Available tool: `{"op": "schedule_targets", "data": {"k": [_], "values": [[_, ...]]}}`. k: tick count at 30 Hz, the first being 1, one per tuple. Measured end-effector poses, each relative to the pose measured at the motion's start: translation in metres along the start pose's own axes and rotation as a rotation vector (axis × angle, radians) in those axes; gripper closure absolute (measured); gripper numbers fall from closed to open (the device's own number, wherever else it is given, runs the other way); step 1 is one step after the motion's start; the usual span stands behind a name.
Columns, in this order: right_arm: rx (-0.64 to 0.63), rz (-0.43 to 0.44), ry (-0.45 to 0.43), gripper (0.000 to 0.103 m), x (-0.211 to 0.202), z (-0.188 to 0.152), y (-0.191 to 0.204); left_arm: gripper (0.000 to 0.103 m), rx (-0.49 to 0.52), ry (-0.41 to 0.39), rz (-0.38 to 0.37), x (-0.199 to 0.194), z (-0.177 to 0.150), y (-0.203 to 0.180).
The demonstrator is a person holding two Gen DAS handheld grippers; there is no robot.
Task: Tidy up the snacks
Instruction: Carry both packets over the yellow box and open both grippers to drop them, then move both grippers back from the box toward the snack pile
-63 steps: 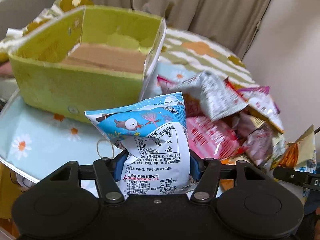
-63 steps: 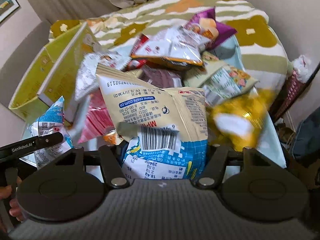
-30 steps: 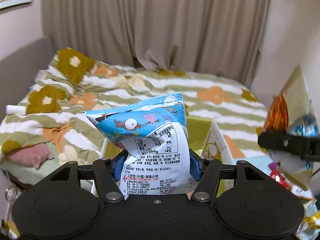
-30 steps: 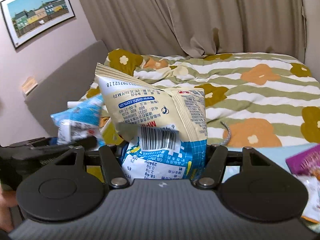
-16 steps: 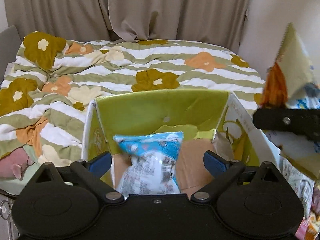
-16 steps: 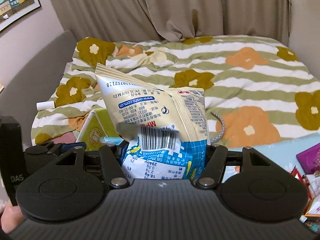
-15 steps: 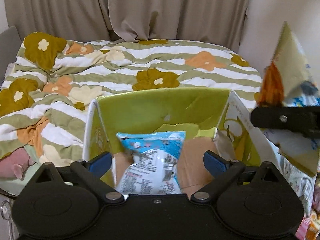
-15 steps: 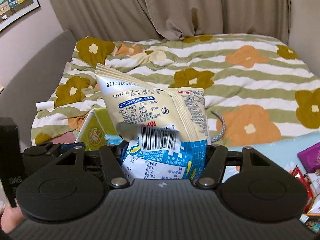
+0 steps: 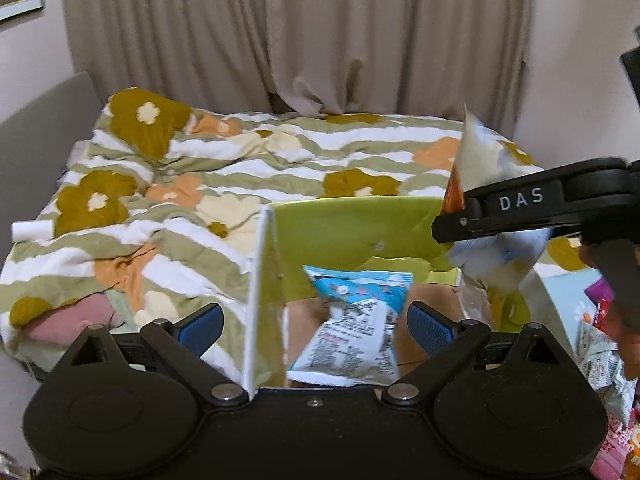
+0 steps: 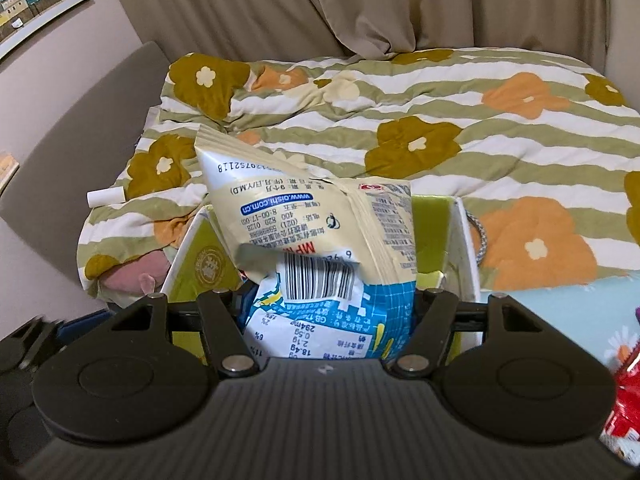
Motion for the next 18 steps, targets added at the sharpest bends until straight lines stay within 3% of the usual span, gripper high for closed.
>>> {"op": "schedule_targets", "data": {"k": [2, 9, 18], "values": [[0.006, -0.011, -0.001, 0.0, 0.007, 0.0, -0.003, 0.003, -0.02, 0.001, 0.017, -0.003, -0.003, 0.008], [0.085, 0.0, -0.007, 0.0, 0.011, -0.012, -0.021, 0.003, -0.066, -0.003, 0.06, -0.017, -0.017, 0.022], [0.084, 0.031, -0.037, 0.0, -0.026, -0.02, -0.018, 0.003, -0.083, -0.037, 0.033, -0.036, -0.012, 0.022]]}}
Point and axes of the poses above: each gripper's, at about its wrist camera, not at the fingertips, and x roughly the way its jaws point, y to its left, z to its top, the point moved 4 cm from there along x, roughly the way its jaws point, and after that the axes turned 4 degrees about z, right-handed, at the moved point
